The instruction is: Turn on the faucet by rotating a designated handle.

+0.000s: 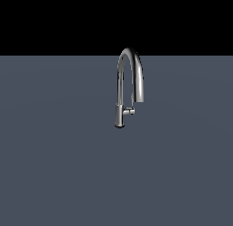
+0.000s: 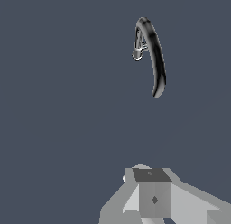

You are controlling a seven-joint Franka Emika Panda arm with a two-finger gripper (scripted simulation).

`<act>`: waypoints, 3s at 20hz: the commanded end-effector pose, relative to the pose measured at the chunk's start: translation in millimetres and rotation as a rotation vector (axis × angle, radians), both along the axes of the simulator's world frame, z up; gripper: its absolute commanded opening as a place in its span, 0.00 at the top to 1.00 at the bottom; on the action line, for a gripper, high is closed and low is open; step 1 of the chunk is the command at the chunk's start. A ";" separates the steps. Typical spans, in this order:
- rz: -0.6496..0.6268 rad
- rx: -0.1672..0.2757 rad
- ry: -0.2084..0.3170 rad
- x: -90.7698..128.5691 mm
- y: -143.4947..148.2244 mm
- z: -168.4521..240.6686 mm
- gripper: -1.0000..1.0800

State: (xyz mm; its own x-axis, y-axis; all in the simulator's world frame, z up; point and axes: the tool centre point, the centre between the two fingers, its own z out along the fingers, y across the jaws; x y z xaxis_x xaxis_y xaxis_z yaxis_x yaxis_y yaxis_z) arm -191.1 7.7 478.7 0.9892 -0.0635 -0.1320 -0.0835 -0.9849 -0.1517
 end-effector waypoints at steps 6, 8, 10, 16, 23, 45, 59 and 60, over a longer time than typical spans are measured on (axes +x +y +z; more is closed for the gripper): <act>-0.080 0.075 0.107 41.3 -3.7 -12.4 1.00; -0.102 0.096 0.136 52.2 -5.1 -16.5 1.00; -0.124 0.117 0.165 63.1 -6.7 -21.0 1.00; -0.191 0.181 0.255 95.1 -12.3 -36.7 1.00; -0.270 0.257 0.361 130.4 -20.2 -59.4 1.00; -0.532 0.519 0.718 221.3 -49.8 -162.5 1.00; -0.732 0.716 0.986 257.6 -64.3 -259.2 1.00; -0.747 0.730 1.006 259.2 -64.8 -266.8 1.00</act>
State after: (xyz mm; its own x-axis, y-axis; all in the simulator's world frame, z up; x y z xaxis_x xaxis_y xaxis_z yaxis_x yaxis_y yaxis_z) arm 65.4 -56.3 223.3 0.2597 -0.1455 -0.9547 -0.8901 -0.4196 -0.1782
